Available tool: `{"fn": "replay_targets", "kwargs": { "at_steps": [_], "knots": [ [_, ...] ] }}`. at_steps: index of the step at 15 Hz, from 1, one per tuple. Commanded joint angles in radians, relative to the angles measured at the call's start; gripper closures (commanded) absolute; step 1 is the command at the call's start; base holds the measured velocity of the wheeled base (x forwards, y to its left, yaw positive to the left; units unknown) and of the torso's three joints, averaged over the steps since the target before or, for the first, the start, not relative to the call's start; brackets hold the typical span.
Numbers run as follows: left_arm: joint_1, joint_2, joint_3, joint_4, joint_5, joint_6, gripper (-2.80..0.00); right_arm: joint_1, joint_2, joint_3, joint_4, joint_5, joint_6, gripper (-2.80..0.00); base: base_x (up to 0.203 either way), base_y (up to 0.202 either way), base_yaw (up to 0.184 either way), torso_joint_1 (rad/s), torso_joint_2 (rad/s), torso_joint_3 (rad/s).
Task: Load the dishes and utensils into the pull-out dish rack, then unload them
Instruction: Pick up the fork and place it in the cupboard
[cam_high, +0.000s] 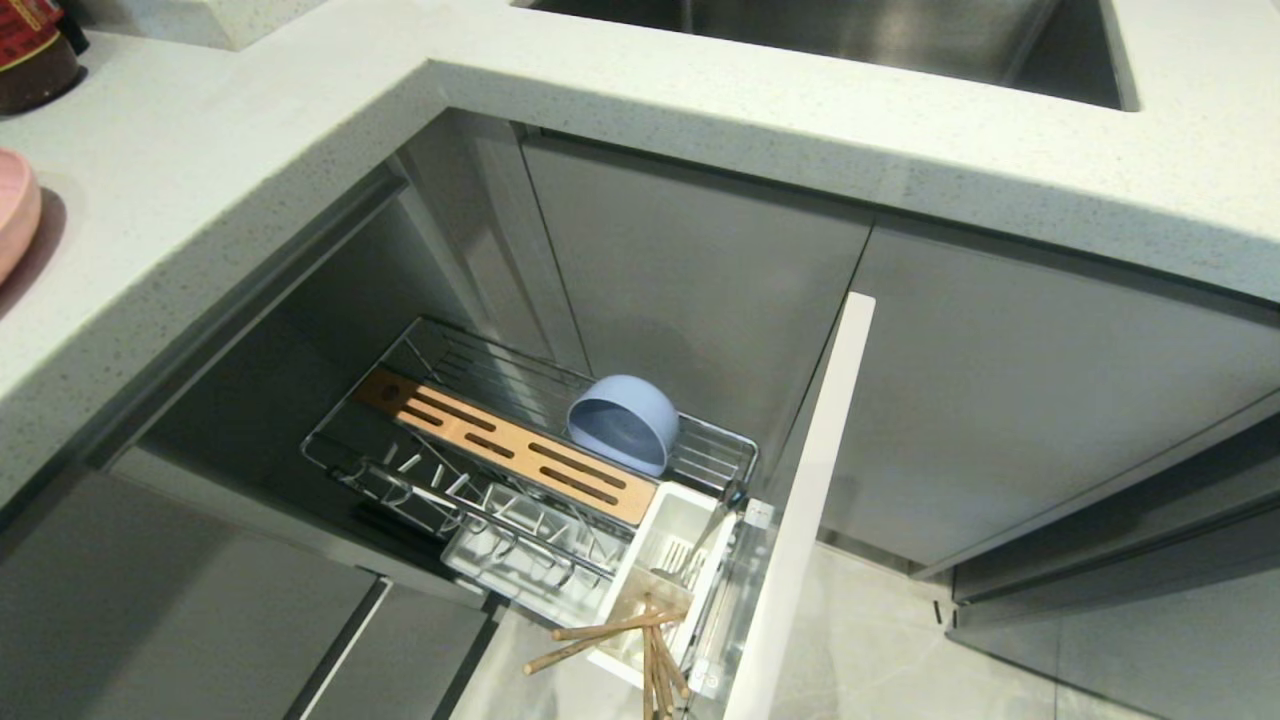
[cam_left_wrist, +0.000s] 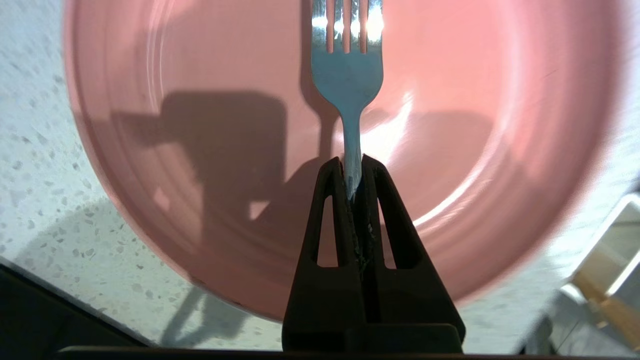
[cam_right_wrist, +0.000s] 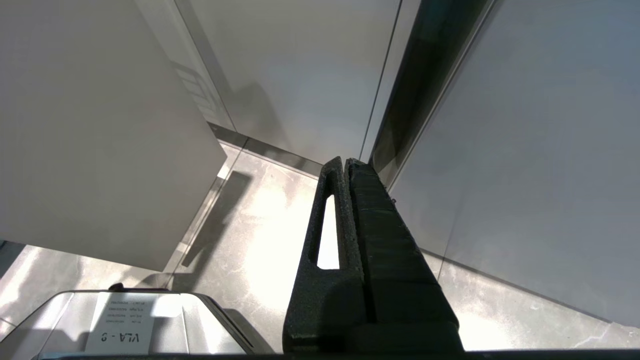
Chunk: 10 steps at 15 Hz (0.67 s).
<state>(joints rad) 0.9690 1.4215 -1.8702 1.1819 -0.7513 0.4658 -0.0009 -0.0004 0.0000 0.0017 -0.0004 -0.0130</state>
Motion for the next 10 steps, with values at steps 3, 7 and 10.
{"fn": "replay_targets", "kwargs": {
  "at_steps": [3, 7, 10],
  "knots": [
    [-0.071, -0.052, -0.094, -0.05, -0.004, -0.227, 0.0, -0.001, 0.0, 0.0, 0.0, 0.0, -0.001, 0.0, 0.0, 0.0, 0.0, 0.0, 0.0, 0.0],
    [-0.257, -0.143, -0.096, -0.165, -0.002, -0.544, 0.0, 0.001, 0.0, 0.0, 0.0, 0.0, -0.001, 0.0, 0.0, 0.0, 0.0, 0.0, 0.0, 0.0],
    [-0.477, -0.196, -0.094, -0.198, -0.001, -0.691, 0.0, 0.001, 0.0, 0.0, 0.0, 0.0, -0.001, 0.0, 0.0, 0.0, 0.0, 0.0, 0.0, 0.0]
  ]
}}
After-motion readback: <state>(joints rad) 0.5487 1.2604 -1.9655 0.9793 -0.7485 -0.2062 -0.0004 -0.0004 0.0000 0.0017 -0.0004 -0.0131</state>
